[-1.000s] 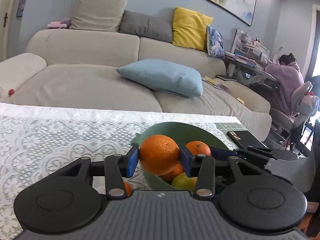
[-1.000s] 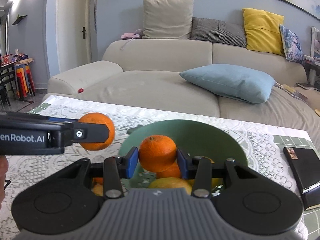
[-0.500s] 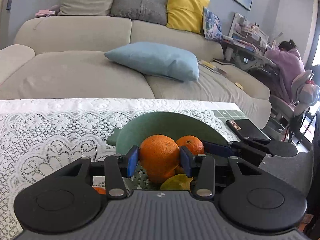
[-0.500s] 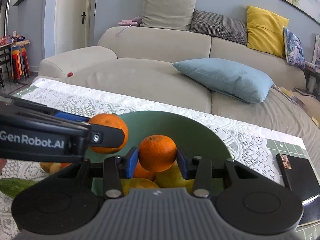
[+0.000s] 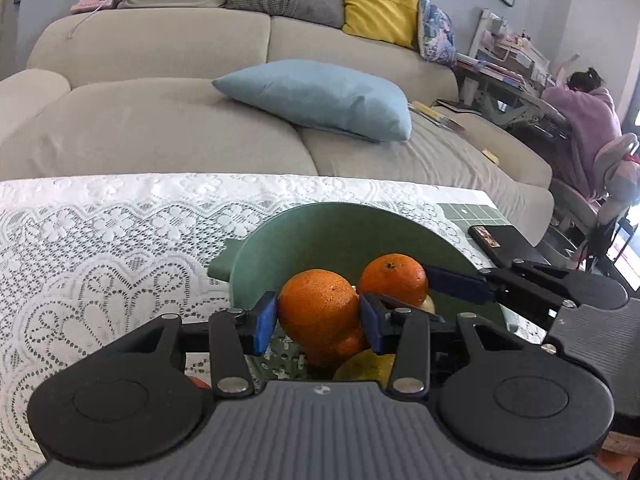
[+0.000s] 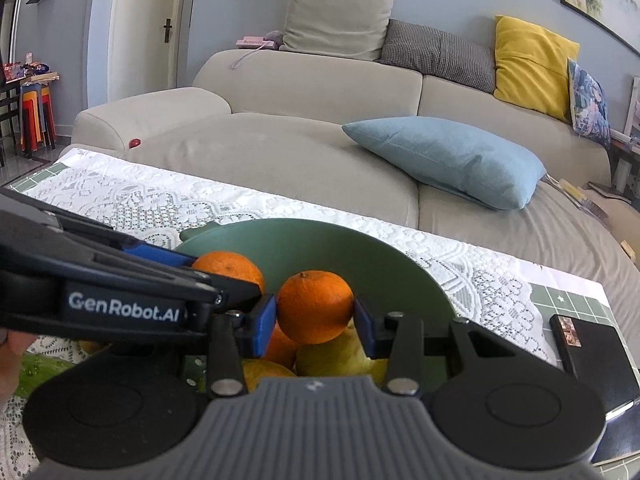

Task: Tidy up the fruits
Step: 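Lower both mandarins into the colander and open both grippers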

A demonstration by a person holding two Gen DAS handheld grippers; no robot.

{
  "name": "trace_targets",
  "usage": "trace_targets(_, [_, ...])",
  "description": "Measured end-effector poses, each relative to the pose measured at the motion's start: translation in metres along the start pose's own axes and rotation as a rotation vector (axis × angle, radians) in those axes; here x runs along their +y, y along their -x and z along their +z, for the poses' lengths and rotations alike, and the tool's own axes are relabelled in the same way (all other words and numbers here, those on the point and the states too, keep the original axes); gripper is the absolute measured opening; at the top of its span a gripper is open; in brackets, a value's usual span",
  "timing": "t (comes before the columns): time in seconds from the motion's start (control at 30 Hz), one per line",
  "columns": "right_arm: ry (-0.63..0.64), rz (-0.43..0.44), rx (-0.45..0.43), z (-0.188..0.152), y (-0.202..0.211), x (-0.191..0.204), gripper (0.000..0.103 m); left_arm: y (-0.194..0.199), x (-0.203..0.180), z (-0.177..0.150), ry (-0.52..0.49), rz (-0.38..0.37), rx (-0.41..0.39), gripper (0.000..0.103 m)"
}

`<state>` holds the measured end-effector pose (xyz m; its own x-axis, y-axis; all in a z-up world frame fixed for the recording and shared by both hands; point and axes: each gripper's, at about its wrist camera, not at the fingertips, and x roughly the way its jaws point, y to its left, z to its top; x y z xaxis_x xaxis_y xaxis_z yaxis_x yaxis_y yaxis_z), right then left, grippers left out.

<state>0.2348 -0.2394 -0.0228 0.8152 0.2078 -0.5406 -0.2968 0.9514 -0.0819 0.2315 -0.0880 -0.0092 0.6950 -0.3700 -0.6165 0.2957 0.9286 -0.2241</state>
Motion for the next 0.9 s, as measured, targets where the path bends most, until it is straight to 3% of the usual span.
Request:
trace_targets(0.23, [-0.003,0.0,-0.006,-0.001,0.0,0.0,0.04,0.001,0.003,0.001,0.01,0.013,0.002,0.051])
trace_targets(0.53, [-0.01,0.022,0.007,0.004,-0.008,0.002,0.04,0.018,0.005,0.006,0.029,0.003,-0.038,0.063])
trace_targets(0.9, [-0.047,0.02,0.015,0.01,-0.014,0.005,0.04,0.04,0.014,0.005,0.06,0.071,-0.023,0.064])
